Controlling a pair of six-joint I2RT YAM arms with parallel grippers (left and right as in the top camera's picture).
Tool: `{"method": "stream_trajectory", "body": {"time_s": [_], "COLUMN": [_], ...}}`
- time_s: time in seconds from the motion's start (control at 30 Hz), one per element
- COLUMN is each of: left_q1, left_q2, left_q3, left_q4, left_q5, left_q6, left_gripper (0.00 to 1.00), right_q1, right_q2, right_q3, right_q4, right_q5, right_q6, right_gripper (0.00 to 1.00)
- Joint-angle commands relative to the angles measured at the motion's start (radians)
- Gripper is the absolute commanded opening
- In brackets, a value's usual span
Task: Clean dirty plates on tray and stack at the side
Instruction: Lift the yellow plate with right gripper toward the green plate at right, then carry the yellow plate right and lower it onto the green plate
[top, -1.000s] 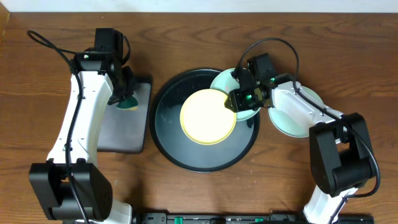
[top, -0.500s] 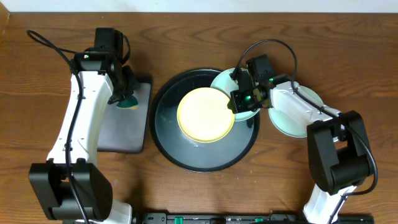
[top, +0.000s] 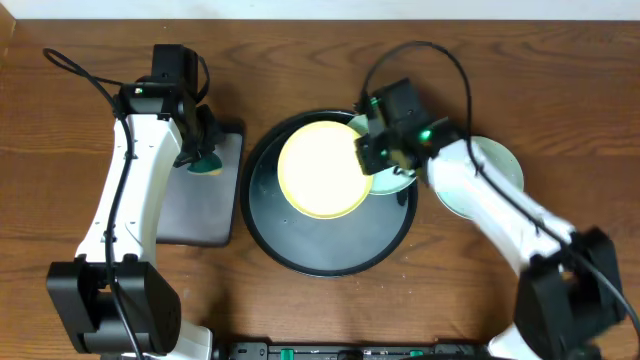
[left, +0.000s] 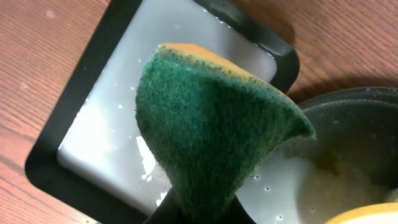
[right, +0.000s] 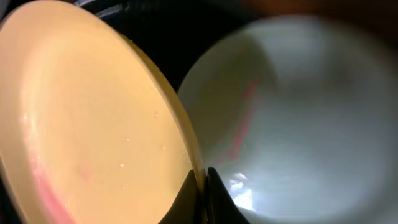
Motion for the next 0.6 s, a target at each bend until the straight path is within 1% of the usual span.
{"method": "stream_trajectory", "body": {"time_s": [0.0,0.03,0.07,0.17,0.2,0.3,0.37,0.4,0.57], "left_q1": [0.002,0.002,0.002,0.002,0.002,0.002,0.002,0.002,0.002], "left_q2": [-0.001,-0.001,0.0,0.004,0.004,0.004,0.004,0.004,0.004], "left_q3": [0.014,0.014,0.014,0.014,0.013,0.013,0.013,0.013,0.013], "left_q4": [0.0,0.002,0.003,0.007,0.007,0.007,0.007,0.007,0.006], "left_q5": [-0.013,-0.013,-0.013,-0.013,-0.013,-0.013,-0.013,-0.013,-0.013], "left_q6": [0.013,0.013,0.013,0.013,0.013,0.013,0.013,0.013,0.013], "left_gripper": [0.08,0.08,0.08,0.08,0.08,0.08,0.08,0.08,0.08], "right_q1": [0.154,0.208,0.243,0.33,0.379,0.453,0.512,0.521,0.558], "right_q2": [-0.069,-0.079,-0.084,-0.088,-0.088,-0.088,-0.088,-0.088,-0.088], "right_q3": [0.022,0.022,0.022,0.022,0.022,0.022,0.022,0.022,0.022], "right_q4": [0.013,0.028,0.039,0.075,0.098,0.135,0.179,0.195,0.352], "right_q5": [0.484,0.611,0.687,0.865,0.955,1.086,1.228,1.257,1.373], "right_q6": [0.009,0.001,-0.016,-0.08,-0.125,-0.184,-0.236,-0.251,-0.419], "right_gripper": [0.01,0.01,0.01,0.01,0.01,0.01,0.01,0.01,0.01]}}
